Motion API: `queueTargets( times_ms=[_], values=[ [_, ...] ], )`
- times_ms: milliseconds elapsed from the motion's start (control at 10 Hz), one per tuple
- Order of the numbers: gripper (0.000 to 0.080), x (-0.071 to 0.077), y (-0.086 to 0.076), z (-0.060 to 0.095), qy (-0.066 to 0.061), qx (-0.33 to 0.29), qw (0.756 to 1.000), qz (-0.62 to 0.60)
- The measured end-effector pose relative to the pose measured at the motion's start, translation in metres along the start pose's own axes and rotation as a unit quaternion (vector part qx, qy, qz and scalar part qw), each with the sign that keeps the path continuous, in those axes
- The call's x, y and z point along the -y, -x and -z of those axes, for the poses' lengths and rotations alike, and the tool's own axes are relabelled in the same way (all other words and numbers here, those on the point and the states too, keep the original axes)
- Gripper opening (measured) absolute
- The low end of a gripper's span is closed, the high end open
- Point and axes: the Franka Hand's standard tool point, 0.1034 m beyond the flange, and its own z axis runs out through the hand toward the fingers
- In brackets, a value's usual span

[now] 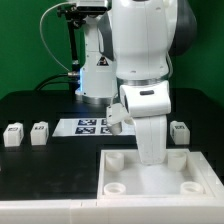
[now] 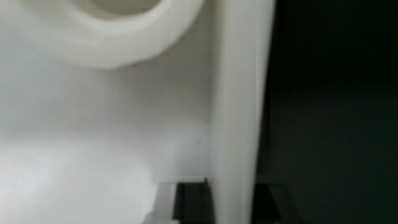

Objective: Assemble one leg

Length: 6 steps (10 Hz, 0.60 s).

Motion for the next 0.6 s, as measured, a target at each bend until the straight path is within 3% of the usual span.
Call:
queueTargets(
  times_ms=[300,500,600],
  values=[
    [0.0061,0.0003,0.001,-0.0003,0.002,-0.001,1.0,-0.001],
    [0.0416,0.0003,0.0015,-0.0004,0.002,-0.001,1.0,-0.002],
    [0.0552,0.0003,0.0017,-0.0004,0.002,-0.001,1.0,-0.002]
  ],
)
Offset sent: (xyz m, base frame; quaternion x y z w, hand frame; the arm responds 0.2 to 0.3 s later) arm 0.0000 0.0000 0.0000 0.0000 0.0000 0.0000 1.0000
